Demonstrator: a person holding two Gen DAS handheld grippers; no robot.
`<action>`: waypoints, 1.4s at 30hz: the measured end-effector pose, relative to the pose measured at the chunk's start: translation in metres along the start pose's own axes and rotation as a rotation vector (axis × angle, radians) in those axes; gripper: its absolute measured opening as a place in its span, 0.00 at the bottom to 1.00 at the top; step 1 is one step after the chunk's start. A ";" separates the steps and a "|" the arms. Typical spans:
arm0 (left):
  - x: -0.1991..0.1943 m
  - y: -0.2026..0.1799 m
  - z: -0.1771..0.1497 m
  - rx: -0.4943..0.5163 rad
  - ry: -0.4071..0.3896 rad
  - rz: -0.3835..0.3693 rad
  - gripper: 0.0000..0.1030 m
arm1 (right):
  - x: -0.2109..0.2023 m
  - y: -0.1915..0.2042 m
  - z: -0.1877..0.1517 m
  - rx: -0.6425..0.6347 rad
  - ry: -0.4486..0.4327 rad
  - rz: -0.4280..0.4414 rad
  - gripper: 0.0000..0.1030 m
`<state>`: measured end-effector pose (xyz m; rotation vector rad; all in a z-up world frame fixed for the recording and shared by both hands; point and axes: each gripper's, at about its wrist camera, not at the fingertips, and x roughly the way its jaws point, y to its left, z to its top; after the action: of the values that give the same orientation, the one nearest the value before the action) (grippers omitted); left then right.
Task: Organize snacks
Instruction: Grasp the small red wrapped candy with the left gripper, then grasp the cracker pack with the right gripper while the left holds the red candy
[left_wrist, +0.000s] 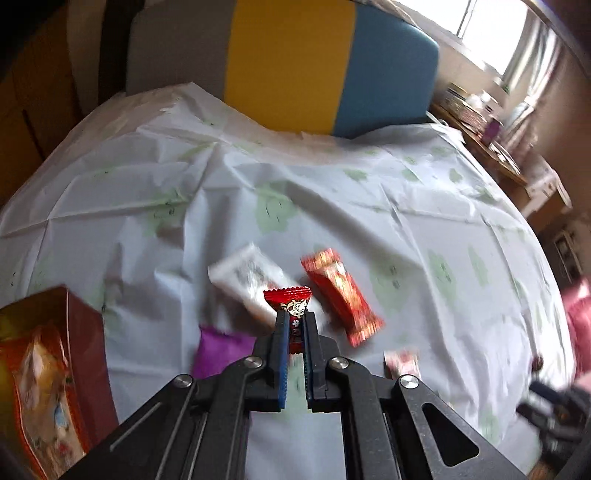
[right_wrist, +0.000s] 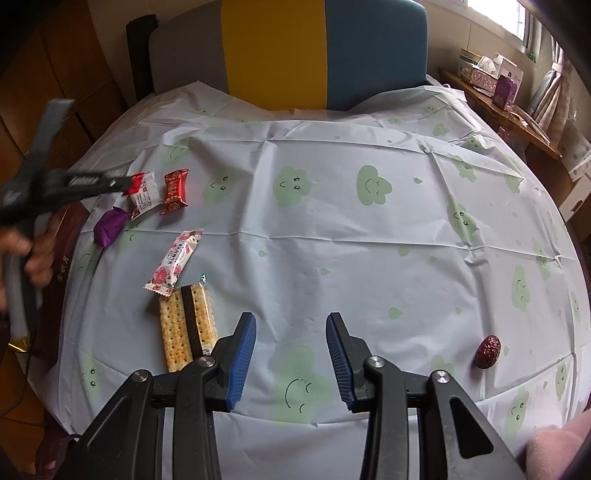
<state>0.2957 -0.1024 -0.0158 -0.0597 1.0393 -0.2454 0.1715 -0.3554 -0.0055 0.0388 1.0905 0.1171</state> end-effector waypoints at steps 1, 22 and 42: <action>-0.003 0.000 -0.003 0.002 -0.003 -0.007 0.06 | 0.000 -0.001 0.000 0.002 0.000 -0.003 0.39; -0.028 -0.027 -0.124 0.098 0.054 -0.049 0.09 | 0.000 -0.009 0.000 0.027 -0.002 -0.044 0.39; -0.027 -0.027 -0.138 0.083 -0.015 0.020 0.13 | 0.004 0.030 -0.004 -0.113 -0.006 0.142 0.61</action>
<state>0.1592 -0.1133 -0.0589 0.0238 1.0136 -0.2687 0.1669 -0.3255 -0.0079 0.0157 1.0733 0.3060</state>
